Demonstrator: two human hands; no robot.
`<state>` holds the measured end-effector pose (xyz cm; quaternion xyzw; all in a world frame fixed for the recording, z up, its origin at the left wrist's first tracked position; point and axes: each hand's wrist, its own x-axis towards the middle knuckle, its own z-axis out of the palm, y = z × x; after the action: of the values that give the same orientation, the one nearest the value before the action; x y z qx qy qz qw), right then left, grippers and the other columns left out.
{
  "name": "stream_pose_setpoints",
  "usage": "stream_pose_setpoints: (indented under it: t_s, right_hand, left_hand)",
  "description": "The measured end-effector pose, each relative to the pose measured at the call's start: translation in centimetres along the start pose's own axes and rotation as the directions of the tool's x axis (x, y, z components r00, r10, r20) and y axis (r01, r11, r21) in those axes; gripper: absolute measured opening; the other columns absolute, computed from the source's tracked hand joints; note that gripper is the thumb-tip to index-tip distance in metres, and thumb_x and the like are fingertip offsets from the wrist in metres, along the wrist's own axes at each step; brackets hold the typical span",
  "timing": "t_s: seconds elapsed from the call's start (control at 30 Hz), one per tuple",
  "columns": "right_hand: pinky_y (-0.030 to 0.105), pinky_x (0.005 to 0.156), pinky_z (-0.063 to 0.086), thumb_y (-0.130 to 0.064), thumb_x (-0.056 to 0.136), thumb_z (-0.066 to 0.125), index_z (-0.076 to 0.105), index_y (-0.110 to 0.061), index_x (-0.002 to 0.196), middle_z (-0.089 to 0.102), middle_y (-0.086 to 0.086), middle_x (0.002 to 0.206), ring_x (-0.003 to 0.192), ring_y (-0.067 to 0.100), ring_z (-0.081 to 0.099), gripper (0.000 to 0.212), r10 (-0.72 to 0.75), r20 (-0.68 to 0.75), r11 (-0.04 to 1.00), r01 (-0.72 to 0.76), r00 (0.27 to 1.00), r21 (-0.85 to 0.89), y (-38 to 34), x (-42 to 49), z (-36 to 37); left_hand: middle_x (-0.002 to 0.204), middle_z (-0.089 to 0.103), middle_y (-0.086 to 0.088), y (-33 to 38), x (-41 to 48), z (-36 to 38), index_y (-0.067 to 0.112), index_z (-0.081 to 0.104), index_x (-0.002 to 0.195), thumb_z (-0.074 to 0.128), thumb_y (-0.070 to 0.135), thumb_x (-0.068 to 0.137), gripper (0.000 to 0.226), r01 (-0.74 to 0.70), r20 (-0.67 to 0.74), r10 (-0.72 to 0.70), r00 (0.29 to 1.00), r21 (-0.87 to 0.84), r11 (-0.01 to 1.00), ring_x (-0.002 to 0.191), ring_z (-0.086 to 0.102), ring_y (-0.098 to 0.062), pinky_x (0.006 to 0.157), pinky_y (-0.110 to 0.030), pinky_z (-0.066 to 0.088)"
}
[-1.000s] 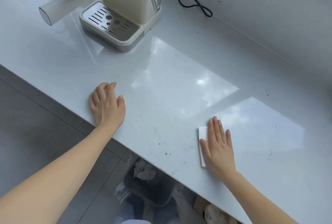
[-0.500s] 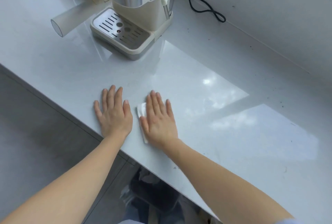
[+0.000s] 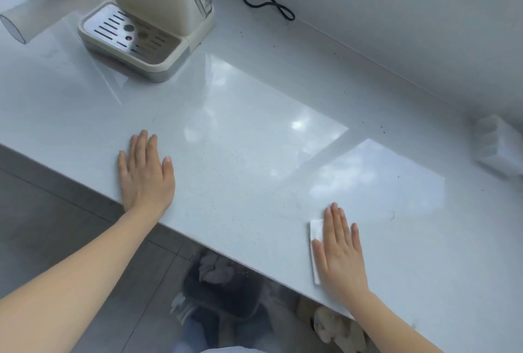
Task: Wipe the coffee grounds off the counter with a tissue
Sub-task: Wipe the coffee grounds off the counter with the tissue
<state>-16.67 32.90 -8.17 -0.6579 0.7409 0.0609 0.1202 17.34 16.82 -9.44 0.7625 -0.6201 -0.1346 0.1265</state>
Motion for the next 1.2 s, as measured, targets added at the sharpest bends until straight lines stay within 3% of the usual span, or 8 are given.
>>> stream_pose_setpoints:
  t_s: [0.23, 0.4, 0.5, 0.67, 0.83, 0.97, 1.07, 1.2]
  right_hand:
    - [0.044, 0.120, -0.002, -0.038, 0.097, 0.017, -0.003, -0.010, 0.150, -0.006, 0.006, 0.161, 0.147, 0.016, -0.008, 0.063, 0.230, -0.104, 0.968, -0.216, 0.968, 0.129, -0.1, 9.4, -1.6]
    - [0.042, 0.119, -0.007, -0.044, 0.097, 0.010, -0.006, -0.011, 0.150, -0.010, 0.006, 0.160, 0.147, 0.017, -0.013, 0.064, -0.121, -0.091, 0.983, 0.132, 0.988, 0.129, -10.3, 13.1, -1.6]
    - [0.044, 0.118, -0.010, -0.049, 0.098, 0.004, -0.011, -0.013, 0.149, -0.015, 0.005, 0.159, 0.145, 0.016, -0.020, 0.064, -0.385, -0.033, 0.918, 0.386, 0.922, 0.091, -15.0, 10.0, -0.4]
    - [0.045, 0.119, -0.008, -0.046, 0.099, 0.019, -0.004, -0.011, 0.150, -0.007, 0.004, 0.161, 0.146, 0.016, -0.015, 0.066, -0.560, 0.025, 0.828, 0.561, 0.828, -0.015, -10.7, 2.9, 0.8]
    - [0.042, 0.116, 0.002, -0.046, 0.099, 0.020, 0.001, -0.011, 0.151, -0.001, 0.004, 0.161, 0.148, 0.017, -0.005, 0.066, -0.408, 0.043, 0.910, 0.410, 0.912, -0.056, -1.3, -0.7, 0.6]
    - [0.039, 0.118, -0.006, -0.042, 0.097, 0.014, -0.007, -0.016, 0.150, -0.005, 0.001, 0.161, 0.147, 0.011, -0.011, 0.062, -0.041, -0.012, 0.999, 0.041, 0.999, 0.017, 8.3, -0.1, -0.5]
    - [0.035, 0.119, -0.011, -0.042, 0.094, 0.006, -0.010, -0.019, 0.149, -0.008, -0.001, 0.161, 0.144, 0.005, -0.017, 0.061, 0.239, -0.048, 0.968, -0.234, 0.970, 0.089, 14.1, 2.8, -1.8]
    - [0.042, 0.120, -0.004, -0.035, 0.096, 0.012, -0.002, -0.011, 0.150, -0.005, 0.003, 0.161, 0.147, 0.014, -0.007, 0.061, 0.424, -0.095, 0.902, -0.411, 0.901, 0.131, 17.8, 9.4, -3.1]
  left_hand:
    - [0.160, 0.008, -0.001, 1.5, -2.3, 1.1, 0.015, 0.011, 0.149, 0.024, 0.030, 0.096, 0.056, -0.029, 0.042, 0.025, 0.999, 0.113, 0.993, 0.148, 0.004, -0.016, 0.119, -0.043, 0.004]
    - [0.160, 0.011, -0.001, 1.6, -2.2, 1.1, 0.016, 0.014, 0.149, 0.025, 0.028, 0.096, 0.055, -0.040, 0.038, 0.036, 0.999, 0.109, 0.993, 0.147, 0.006, -0.015, 0.119, -0.042, 0.003]
    - [0.159, 0.014, -0.001, 1.7, -2.2, 1.0, 0.016, 0.017, 0.148, 0.027, 0.026, 0.096, 0.054, -0.037, 0.039, 0.033, 0.999, 0.106, 0.994, 0.147, 0.008, -0.016, 0.118, -0.042, 0.003]
    - [0.147, 0.034, -0.016, 3.0, -1.9, 1.2, 0.008, 0.032, 0.138, 0.037, 0.025, 0.096, 0.046, 0.026, -0.043, -0.027, 0.999, -0.030, 0.999, 0.139, 0.025, -0.032, 0.115, -0.053, 0.010]
    - [0.153, 0.027, -0.009, 10.7, -4.2, 3.3, 0.014, 0.031, 0.141, 0.035, 0.029, 0.095, 0.049, -0.199, 0.041, 0.203, 0.978, -0.089, 0.976, 0.143, 0.020, -0.027, 0.114, -0.054, 0.003]
    - [0.158, 0.020, -0.001, 14.5, -5.1, 5.5, 0.016, 0.027, 0.146, 0.030, 0.035, 0.097, 0.053, -0.246, 0.148, 0.234, 0.961, 0.066, 0.967, 0.146, 0.015, -0.023, 0.114, -0.055, 0.007]
    - [0.155, 0.030, -0.003, 14.4, -4.9, 5.8, 0.014, 0.033, 0.143, 0.021, 0.038, 0.093, 0.057, -0.241, 0.138, 0.227, 0.964, 0.102, 0.965, 0.144, 0.023, -0.026, 0.112, -0.056, 0.012]
    - [0.153, 0.034, -0.005, 14.6, -4.9, 5.8, 0.014, 0.035, 0.141, 0.020, 0.037, 0.091, 0.057, -0.243, 0.121, 0.230, 0.966, 0.101, 0.965, 0.142, 0.029, -0.028, 0.110, -0.057, 0.017]
